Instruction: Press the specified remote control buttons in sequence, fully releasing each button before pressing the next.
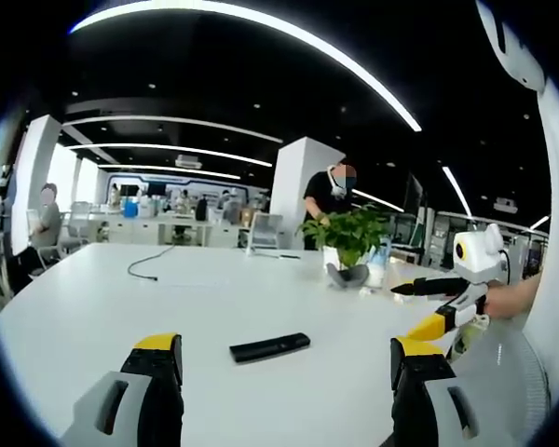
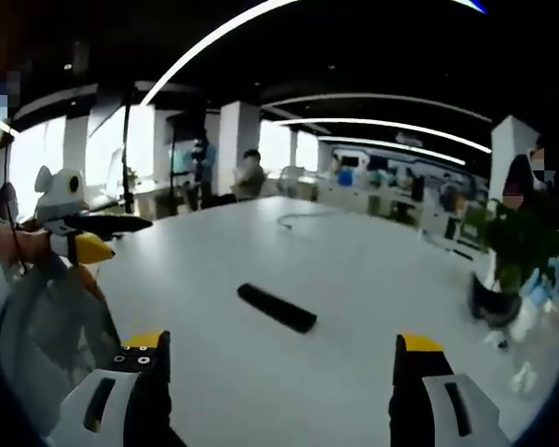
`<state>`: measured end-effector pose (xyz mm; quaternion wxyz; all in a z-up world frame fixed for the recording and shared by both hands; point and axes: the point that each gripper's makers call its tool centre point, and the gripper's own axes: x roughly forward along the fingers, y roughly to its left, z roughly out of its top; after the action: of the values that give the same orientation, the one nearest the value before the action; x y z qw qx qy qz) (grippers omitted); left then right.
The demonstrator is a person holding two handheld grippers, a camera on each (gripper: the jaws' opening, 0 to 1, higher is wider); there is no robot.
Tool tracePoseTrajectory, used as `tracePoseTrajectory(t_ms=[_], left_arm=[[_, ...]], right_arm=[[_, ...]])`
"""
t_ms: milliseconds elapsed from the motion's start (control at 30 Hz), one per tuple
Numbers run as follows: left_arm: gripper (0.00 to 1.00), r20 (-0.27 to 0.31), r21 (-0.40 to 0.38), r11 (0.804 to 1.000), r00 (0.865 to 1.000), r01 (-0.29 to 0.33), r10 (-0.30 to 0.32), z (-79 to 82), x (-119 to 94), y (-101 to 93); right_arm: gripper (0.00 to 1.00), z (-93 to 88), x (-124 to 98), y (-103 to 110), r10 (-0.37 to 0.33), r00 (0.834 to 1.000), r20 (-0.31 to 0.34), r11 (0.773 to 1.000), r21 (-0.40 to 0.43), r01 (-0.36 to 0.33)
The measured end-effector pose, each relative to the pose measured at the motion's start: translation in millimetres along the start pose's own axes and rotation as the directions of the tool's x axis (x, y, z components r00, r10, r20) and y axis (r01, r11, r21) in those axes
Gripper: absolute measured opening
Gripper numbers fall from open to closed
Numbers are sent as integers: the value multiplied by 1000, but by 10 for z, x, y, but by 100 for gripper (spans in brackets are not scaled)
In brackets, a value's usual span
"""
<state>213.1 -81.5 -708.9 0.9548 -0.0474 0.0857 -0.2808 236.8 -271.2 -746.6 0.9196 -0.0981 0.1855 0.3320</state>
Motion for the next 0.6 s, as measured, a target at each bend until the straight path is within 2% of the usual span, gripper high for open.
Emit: tracePoseTrajectory(t_ms=[233,600], left_arm=[[96,10,0,1000,1000,-8,8,16,-1,14],[96,-1,3,1000,1000,-14,14,-5,4,19]], right_arm=[[99,-65,-6,-91,-15,1000,-16,999,35,15],[99,48,-65,-200,-54,997,54,994,95,49]])
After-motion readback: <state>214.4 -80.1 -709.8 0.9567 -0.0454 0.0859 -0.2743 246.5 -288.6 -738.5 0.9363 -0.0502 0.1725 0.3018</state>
